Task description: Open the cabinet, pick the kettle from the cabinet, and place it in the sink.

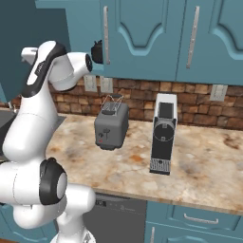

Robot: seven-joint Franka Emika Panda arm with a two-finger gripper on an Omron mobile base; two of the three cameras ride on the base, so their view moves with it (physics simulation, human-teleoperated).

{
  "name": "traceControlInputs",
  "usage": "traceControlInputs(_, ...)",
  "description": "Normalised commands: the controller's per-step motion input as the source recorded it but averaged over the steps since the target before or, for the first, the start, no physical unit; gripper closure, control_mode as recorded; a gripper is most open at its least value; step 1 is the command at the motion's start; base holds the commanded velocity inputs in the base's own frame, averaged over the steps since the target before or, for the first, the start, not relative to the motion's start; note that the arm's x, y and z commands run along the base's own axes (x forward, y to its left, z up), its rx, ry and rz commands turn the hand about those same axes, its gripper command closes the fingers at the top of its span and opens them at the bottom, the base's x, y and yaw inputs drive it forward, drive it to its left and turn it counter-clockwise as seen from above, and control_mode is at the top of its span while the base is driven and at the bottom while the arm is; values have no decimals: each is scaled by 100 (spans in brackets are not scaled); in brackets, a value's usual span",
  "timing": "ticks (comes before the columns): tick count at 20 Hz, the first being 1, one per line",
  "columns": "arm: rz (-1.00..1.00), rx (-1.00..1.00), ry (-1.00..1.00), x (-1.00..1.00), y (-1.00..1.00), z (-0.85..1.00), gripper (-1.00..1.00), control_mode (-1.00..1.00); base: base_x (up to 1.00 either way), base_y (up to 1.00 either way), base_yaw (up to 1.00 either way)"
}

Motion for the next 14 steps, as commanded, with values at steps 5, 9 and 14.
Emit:
traceControlInputs(5, 0, -10, 0, 0, -21, 0, -100, -100, 0, 0, 0)
traceControlInputs(9, 0, -13, 0, -2, -30, 6, -100, -100, 0, 0, 0)
traceControlInputs(14, -2, -18, -1, -8, -36, 6, -100, -100, 0, 0, 0)
